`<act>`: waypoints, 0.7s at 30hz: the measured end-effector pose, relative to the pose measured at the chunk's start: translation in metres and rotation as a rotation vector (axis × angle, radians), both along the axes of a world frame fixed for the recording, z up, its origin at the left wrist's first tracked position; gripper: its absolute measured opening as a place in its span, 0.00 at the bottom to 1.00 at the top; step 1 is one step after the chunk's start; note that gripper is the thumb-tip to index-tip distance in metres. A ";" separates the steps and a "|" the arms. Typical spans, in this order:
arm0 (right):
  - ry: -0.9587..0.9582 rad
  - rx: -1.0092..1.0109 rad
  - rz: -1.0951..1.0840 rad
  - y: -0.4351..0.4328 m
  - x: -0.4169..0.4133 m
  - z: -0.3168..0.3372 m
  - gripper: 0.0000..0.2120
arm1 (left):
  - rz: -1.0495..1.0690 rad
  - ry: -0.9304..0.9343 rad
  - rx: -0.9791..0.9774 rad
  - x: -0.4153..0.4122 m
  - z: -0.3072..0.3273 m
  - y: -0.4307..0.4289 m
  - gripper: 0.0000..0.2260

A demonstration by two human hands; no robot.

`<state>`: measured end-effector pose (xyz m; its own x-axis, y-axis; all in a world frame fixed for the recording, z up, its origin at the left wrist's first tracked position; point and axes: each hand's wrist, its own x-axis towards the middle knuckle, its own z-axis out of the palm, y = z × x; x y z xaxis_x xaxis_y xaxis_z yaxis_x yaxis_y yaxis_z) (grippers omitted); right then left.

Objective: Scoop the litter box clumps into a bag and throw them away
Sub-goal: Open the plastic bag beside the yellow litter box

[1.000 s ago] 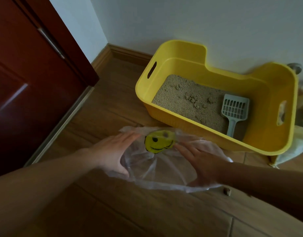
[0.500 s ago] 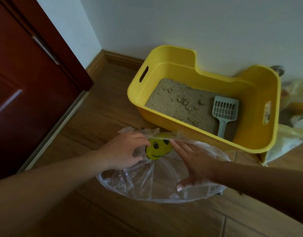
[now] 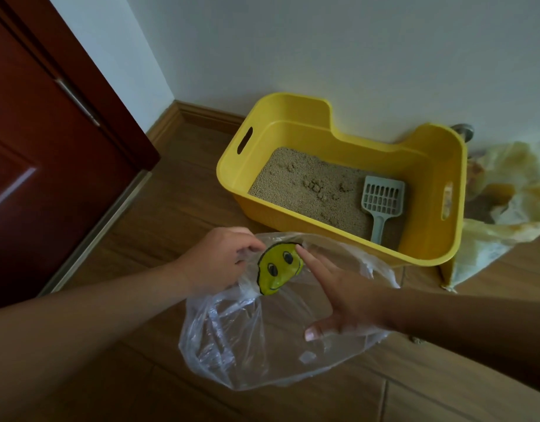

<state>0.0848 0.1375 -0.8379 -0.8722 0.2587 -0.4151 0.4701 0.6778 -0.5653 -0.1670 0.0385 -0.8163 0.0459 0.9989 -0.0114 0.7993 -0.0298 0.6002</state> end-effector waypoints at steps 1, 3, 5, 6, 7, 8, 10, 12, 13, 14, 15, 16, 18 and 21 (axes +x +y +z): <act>0.014 0.002 0.000 0.000 0.000 0.002 0.64 | 0.016 -0.023 0.000 0.002 0.003 0.001 0.16; 0.046 0.007 -0.005 -0.001 0.001 0.007 0.63 | 0.053 -0.060 -0.011 0.006 0.008 0.002 0.16; 0.082 0.036 -0.010 0.000 0.002 0.011 0.64 | 0.091 -0.093 -0.038 0.009 0.013 0.003 0.17; 0.100 0.062 -0.010 0.002 0.003 0.015 0.64 | 0.107 -0.111 -0.056 0.010 0.016 0.003 0.17; 0.115 0.088 -0.011 0.003 0.003 0.019 0.63 | 0.121 -0.128 -0.073 0.012 0.019 0.003 0.18; 0.126 0.106 -0.013 0.005 0.004 0.023 0.63 | 0.130 -0.142 -0.088 0.013 0.022 0.004 0.19; 0.158 0.094 -0.032 0.009 0.004 0.031 0.61 | 0.145 -0.168 -0.104 0.016 0.027 0.005 0.19; 0.186 0.073 -0.067 0.015 0.005 0.040 0.59 | 0.171 -0.215 -0.115 0.019 0.031 0.007 0.19; 0.191 0.086 -0.080 0.019 0.005 0.044 0.57 | 0.188 -0.245 -0.123 0.020 0.033 0.007 0.20; 0.193 0.115 -0.089 0.022 0.005 0.049 0.55 | 0.203 -0.275 -0.131 0.020 0.034 0.008 0.20; 0.202 0.152 -0.102 0.026 0.004 0.053 0.51 | 0.214 -0.302 -0.135 0.021 0.035 0.009 0.21; 0.226 0.194 -0.123 0.030 0.003 0.056 0.45 | 0.222 -0.325 -0.138 0.020 0.035 0.011 0.21; 0.282 0.267 -0.185 0.040 0.001 0.057 0.33 | 0.235 -0.364 -0.147 0.020 0.036 0.015 0.21; 0.333 0.295 -0.318 0.057 -0.002 0.052 0.23 | 0.257 -0.442 -0.147 0.021 0.038 0.022 0.22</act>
<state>0.0825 0.1949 -0.7857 -0.8036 0.5952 0.0001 0.5062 0.6835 -0.5259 -0.1462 0.0603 -0.7782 -0.1683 0.9679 -0.1867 0.4399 0.2432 0.8645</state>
